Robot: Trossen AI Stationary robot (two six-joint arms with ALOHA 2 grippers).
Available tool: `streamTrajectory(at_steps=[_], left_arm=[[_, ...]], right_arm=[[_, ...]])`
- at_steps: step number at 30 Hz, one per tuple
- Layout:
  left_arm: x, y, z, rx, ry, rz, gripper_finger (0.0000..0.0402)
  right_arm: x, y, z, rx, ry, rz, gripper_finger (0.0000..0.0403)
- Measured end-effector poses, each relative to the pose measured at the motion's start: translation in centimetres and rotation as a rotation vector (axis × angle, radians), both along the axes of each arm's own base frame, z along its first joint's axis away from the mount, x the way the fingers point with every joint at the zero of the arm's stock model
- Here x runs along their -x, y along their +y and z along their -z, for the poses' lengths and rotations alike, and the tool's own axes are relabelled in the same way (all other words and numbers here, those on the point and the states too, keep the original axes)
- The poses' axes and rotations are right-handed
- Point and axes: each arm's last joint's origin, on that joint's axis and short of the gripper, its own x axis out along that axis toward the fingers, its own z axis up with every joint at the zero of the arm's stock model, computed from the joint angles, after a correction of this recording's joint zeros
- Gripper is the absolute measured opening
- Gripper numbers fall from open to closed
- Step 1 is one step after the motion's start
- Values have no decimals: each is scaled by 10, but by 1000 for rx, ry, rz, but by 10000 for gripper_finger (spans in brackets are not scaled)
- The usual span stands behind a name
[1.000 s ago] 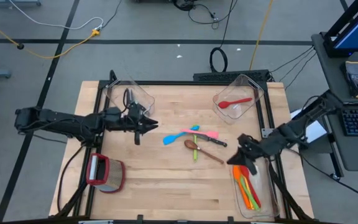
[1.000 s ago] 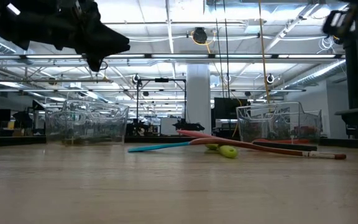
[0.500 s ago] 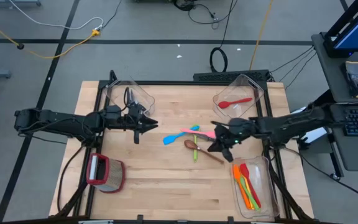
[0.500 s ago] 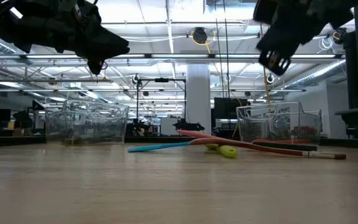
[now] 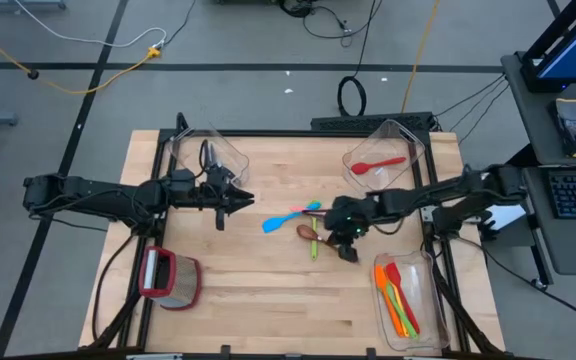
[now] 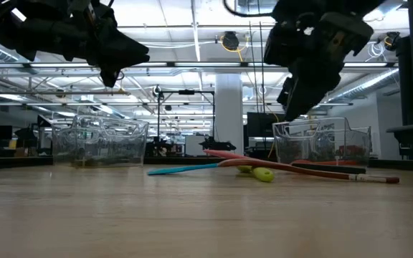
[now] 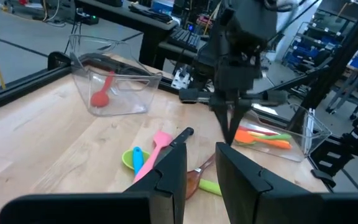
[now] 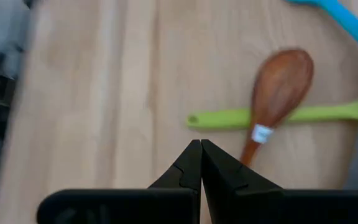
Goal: Pick & Place Kitchen Items
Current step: Put the brown serving spoon into the top right transparent bin
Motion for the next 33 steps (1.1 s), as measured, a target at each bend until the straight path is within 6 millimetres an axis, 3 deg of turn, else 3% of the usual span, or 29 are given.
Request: streamTrajectory(at_steps=[6,14,33], left_arm=[[0,0,0,20,0,-3,88],[0,0,0,12,2,-2,88],[0,0,0,-5,1,1,88]], right_arm=[[-19,-1,3,99,171,-36,0],[-27,1,18,71,268,2,10],[-28,1,19,99,260,-41,200]])
